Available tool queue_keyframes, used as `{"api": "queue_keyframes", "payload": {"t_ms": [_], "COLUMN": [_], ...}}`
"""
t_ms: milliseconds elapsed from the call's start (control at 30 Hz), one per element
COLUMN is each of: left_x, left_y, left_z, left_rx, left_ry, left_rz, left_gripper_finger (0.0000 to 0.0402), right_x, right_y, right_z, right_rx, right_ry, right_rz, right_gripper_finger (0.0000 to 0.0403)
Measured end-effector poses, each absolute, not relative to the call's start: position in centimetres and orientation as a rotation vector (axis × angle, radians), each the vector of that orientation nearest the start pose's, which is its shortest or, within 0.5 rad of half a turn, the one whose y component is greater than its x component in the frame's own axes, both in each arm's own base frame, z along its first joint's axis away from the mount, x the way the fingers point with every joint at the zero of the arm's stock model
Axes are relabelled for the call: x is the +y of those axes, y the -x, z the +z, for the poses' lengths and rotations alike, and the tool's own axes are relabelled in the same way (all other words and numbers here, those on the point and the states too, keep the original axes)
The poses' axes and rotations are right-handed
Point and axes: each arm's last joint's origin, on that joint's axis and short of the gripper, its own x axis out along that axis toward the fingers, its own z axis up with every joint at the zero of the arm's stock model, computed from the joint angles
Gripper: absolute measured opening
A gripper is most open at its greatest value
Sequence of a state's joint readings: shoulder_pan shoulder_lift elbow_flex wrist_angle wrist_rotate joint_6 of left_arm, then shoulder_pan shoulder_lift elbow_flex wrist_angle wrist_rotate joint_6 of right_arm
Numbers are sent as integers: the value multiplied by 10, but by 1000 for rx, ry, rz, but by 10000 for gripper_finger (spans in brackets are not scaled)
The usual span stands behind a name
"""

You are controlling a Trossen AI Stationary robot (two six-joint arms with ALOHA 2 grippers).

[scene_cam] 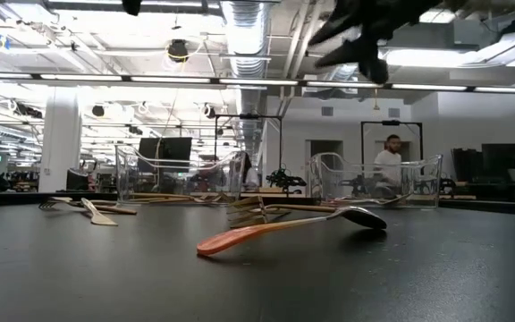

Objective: Sort silverware by color (type)
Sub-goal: Put the gold table knife into the bottom left transparent bin

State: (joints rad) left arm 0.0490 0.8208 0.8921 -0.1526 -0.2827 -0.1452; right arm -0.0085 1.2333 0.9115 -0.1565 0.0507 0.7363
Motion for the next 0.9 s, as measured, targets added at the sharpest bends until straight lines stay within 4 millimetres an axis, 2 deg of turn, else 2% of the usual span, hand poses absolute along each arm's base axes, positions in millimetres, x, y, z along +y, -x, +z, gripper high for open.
{"api": "queue_keyframes", "payload": {"t_ms": [133, 367, 600, 700, 900], "left_x": [17, 17, 17, 16, 16], "left_y": [-163, -152, -148, -145, -136], "left_z": [369, 366, 368, 369, 368], "left_rx": [55, 89, 82, 75, 92], "left_ry": [134, 150, 152, 153, 149], "left_rz": [357, 385, 386, 381, 376], "left_gripper_finger": [118, 118, 118, 118, 118], "right_x": [1, 7, 7, 8, 15], "right_y": [-285, -298, -301, -302, -303], "right_z": [279, 283, 294, 299, 308], "right_rx": [433, 403, 372, 357, 311], "right_ry": [-721, -711, -707, -705, -694], "right_rz": [-181, -157, -144, -134, -170], "right_gripper_finger": [131, 78, 20, 8, 10]}}
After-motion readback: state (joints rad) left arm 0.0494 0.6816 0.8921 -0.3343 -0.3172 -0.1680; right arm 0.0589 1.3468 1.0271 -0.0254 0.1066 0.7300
